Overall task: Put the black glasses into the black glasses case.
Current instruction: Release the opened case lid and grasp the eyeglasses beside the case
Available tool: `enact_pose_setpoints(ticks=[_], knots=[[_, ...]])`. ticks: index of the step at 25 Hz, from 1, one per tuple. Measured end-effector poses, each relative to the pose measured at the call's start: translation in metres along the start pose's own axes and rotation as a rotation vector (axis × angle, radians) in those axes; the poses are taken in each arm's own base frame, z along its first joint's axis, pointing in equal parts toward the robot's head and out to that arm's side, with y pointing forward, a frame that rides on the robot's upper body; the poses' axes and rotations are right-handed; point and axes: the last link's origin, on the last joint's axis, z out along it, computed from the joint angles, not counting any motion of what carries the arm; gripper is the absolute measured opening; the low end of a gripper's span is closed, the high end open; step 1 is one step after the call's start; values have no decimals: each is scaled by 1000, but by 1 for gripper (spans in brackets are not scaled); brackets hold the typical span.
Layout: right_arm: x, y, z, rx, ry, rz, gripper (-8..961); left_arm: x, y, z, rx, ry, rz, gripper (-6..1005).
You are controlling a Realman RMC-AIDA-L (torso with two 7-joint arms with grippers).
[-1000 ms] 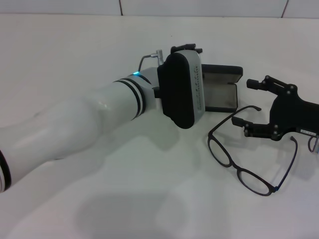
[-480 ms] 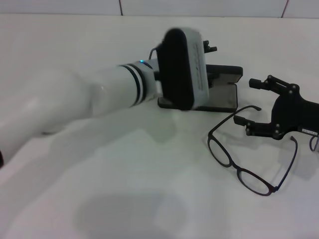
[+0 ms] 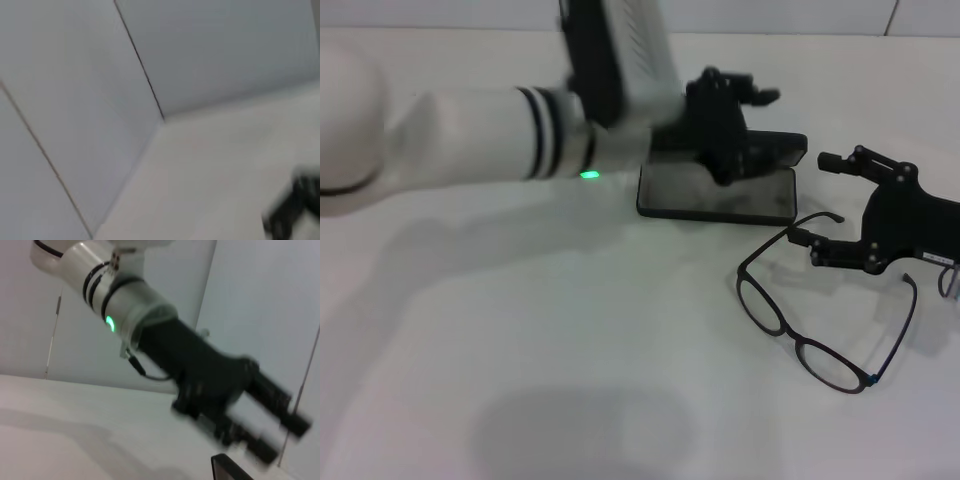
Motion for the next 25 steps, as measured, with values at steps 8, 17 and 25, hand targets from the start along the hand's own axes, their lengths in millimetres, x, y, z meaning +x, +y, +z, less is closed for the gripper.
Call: enact_pose_setpoints(ticks=[8,17,25], knots=[[-9,-3,6,-45,-13,71,887,-27,-30,-41,204,337,-390,562],[-61,-14,21,-291,226,233,842,-83,-18,-75,530,425,-556,562],[-116,-14,45,-401,767,309,803,-100,-5,-87,605,408,-565,561]])
